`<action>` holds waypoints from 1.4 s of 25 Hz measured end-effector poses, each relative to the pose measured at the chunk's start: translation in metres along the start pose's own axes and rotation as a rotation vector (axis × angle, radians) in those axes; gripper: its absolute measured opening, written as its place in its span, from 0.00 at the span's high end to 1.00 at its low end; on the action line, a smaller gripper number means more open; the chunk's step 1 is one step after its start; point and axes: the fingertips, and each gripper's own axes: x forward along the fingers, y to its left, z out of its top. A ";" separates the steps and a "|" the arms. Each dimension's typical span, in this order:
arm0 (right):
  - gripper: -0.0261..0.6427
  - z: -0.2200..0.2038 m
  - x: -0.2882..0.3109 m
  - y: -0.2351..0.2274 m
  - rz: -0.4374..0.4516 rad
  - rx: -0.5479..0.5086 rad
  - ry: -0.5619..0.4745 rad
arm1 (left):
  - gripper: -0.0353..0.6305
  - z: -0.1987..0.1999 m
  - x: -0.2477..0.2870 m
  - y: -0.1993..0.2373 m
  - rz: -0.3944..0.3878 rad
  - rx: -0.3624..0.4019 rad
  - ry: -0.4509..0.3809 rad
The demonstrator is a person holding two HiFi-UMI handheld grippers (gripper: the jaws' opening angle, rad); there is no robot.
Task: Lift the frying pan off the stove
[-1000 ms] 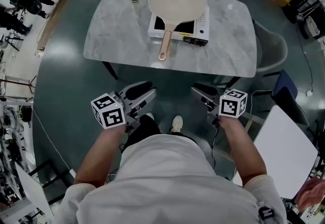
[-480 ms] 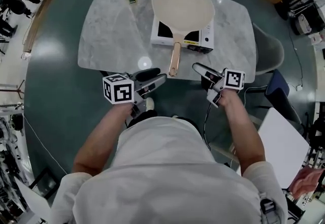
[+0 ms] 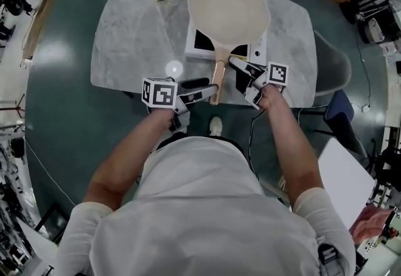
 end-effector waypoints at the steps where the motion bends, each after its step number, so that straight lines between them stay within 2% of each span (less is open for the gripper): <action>1: 0.49 0.003 0.006 -0.003 0.010 0.010 0.010 | 0.52 -0.001 0.005 0.001 -0.012 -0.021 -0.002; 6: 0.45 0.010 0.036 -0.005 0.070 0.049 0.061 | 0.51 -0.004 0.019 0.007 -0.050 -0.102 -0.007; 13: 0.45 0.009 0.070 -0.007 0.106 0.064 0.143 | 0.51 -0.009 0.031 0.011 -0.074 -0.154 0.000; 20: 0.55 0.010 0.084 -0.003 0.142 0.089 0.178 | 0.51 -0.012 0.045 0.019 -0.109 -0.180 0.033; 21: 0.59 0.010 0.085 -0.003 0.146 0.098 0.177 | 0.54 -0.013 0.047 0.019 -0.103 -0.179 0.038; 23: 0.67 0.011 0.086 -0.003 0.141 0.104 0.171 | 0.70 -0.013 0.049 0.019 -0.085 -0.163 0.047; 24: 0.71 0.011 0.086 -0.003 0.134 0.103 0.170 | 0.74 -0.014 0.050 0.019 -0.078 -0.159 0.049; 30: 0.72 0.012 0.085 0.000 0.120 0.099 0.162 | 0.75 -0.012 0.051 0.016 -0.059 -0.146 0.024; 35: 0.72 0.011 0.085 0.002 0.115 0.111 0.169 | 0.75 -0.008 0.050 0.011 -0.073 -0.141 -0.011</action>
